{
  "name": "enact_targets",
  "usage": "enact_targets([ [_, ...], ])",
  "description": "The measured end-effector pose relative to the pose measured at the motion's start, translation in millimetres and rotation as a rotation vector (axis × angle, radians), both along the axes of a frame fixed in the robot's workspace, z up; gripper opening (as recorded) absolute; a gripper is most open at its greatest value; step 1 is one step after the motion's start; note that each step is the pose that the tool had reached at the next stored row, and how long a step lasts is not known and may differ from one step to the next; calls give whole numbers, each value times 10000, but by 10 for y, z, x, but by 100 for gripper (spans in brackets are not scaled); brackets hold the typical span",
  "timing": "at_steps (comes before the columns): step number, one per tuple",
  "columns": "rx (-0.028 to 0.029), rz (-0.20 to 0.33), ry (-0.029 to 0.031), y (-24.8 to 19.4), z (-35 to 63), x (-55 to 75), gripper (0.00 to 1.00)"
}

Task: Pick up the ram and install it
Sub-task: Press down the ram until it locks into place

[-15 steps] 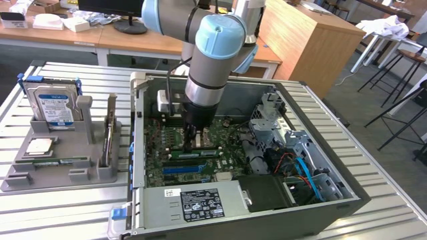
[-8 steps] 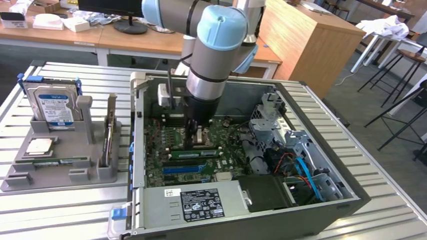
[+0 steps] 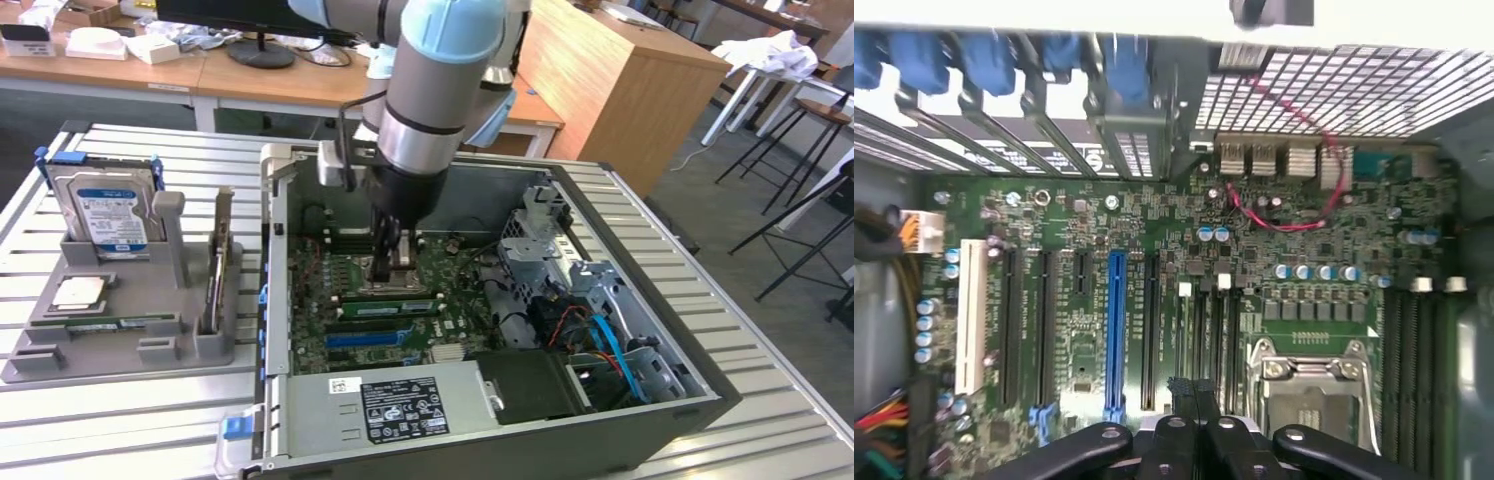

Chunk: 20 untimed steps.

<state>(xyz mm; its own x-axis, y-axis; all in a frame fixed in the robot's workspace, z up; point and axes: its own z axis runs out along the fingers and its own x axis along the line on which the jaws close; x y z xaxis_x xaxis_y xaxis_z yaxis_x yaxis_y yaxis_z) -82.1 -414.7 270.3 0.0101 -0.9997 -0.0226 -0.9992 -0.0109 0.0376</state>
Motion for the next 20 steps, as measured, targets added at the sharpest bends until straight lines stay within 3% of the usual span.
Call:
enact_targets([
  [11, -2, -4, 1, 0, 480, 0, 10],
  [16, -3, -4, 1, 0, 639, 0, 10],
  [20, -2, -4, 1, 0, 708, 0, 10],
])
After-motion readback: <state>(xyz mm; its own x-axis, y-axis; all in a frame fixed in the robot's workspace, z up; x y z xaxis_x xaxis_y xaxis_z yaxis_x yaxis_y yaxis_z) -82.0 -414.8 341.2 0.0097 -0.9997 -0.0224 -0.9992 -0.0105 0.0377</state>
